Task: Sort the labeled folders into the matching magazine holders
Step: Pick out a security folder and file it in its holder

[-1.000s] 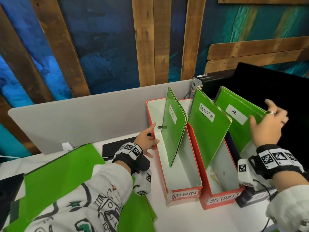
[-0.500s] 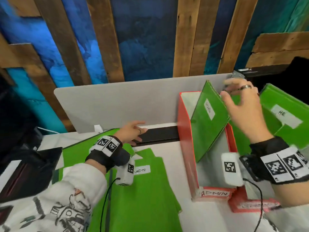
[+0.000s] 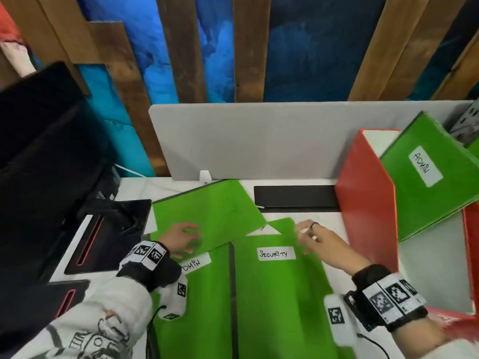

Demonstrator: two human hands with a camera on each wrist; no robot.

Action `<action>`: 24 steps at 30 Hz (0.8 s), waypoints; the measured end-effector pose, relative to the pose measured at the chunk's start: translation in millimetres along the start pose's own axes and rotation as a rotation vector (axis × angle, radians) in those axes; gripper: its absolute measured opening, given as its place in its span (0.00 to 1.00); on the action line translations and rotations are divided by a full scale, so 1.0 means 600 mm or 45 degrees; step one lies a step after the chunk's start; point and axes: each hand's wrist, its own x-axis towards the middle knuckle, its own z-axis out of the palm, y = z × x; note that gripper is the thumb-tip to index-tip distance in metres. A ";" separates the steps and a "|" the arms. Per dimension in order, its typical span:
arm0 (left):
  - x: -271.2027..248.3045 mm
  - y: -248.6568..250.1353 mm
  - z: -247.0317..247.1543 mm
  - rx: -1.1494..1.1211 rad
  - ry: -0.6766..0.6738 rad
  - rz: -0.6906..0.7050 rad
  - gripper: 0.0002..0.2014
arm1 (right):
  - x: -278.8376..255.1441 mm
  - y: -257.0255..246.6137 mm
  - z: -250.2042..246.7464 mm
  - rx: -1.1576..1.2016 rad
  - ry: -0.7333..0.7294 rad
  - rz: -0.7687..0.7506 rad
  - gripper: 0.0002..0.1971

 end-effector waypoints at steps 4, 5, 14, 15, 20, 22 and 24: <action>0.025 -0.039 0.020 0.071 -0.102 0.000 0.16 | 0.031 0.076 0.072 -0.208 -0.079 0.287 0.14; 0.030 -0.042 0.030 0.032 -0.126 -0.017 0.13 | 0.034 0.090 0.082 -0.291 -0.037 0.356 0.17; 0.056 -0.024 0.132 -0.075 -0.388 0.013 0.30 | 0.030 0.147 0.107 -0.213 0.273 0.819 0.38; 0.059 -0.022 0.140 -0.050 -0.406 0.026 0.32 | 0.029 0.153 0.105 -0.169 0.309 0.846 0.37; 0.052 -0.007 0.160 -0.105 -0.553 0.013 0.20 | 0.009 0.175 0.096 0.020 0.434 0.941 0.39; 0.046 -0.003 0.171 -0.178 -0.646 0.014 0.18 | 0.006 0.193 0.095 0.130 0.470 0.910 0.44; 0.044 0.002 0.181 -0.330 -0.714 0.001 0.30 | 0.008 0.236 0.096 0.232 0.490 0.854 0.54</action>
